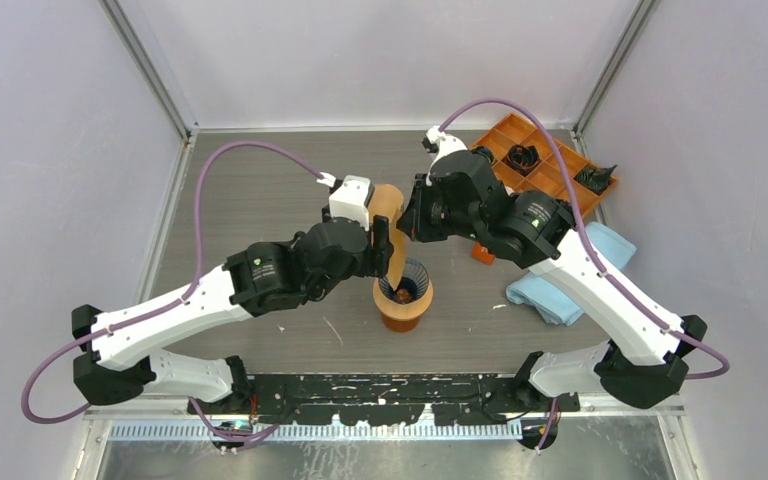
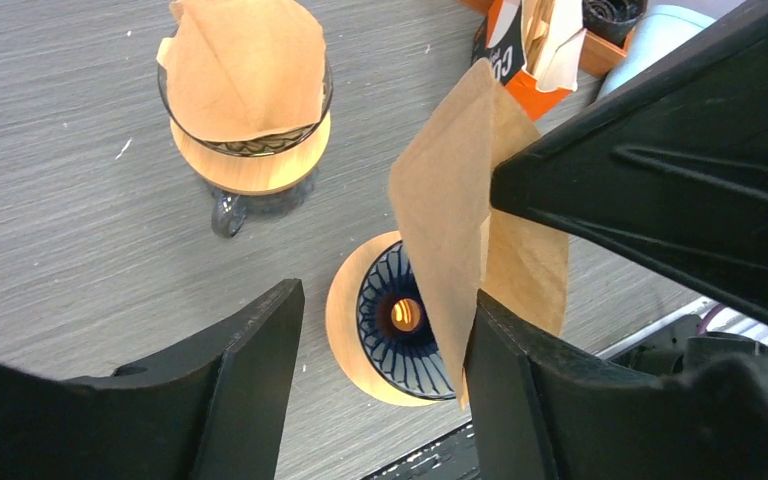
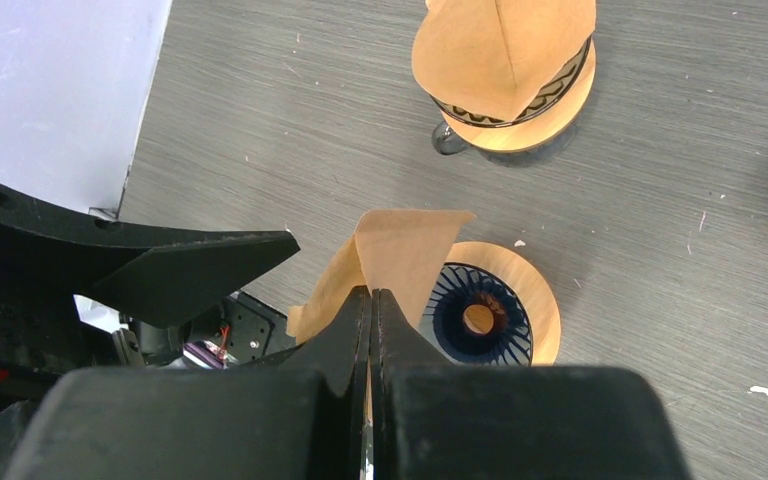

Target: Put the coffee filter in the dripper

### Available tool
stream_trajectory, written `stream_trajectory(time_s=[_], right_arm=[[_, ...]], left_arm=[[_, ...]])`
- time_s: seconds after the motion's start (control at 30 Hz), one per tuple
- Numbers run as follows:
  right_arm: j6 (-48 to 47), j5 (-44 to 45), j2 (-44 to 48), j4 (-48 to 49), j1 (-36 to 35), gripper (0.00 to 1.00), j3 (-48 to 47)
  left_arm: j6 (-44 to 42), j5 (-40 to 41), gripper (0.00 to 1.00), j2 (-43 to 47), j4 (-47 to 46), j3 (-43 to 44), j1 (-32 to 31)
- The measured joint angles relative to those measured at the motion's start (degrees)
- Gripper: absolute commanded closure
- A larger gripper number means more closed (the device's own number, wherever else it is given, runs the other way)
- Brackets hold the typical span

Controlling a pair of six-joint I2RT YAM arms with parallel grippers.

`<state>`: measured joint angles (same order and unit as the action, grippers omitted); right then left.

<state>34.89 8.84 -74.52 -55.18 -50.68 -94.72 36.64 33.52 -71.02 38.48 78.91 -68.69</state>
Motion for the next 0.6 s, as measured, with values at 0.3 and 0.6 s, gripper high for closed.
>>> stream_trajectory(time_s=[0.3,0.6], right_arm=[[0.0,-1.33,2.75,1.36,0.0,0.99,0.83],[0.0,-1.99,5.55,2.08,-0.04,0.99,3.72]], left_arm=[[0.46,0.96,0.55,0.0,3.32,1.27,0.0],[1.66,0.33,0.79,0.0,5.6,1.68,0.0]])
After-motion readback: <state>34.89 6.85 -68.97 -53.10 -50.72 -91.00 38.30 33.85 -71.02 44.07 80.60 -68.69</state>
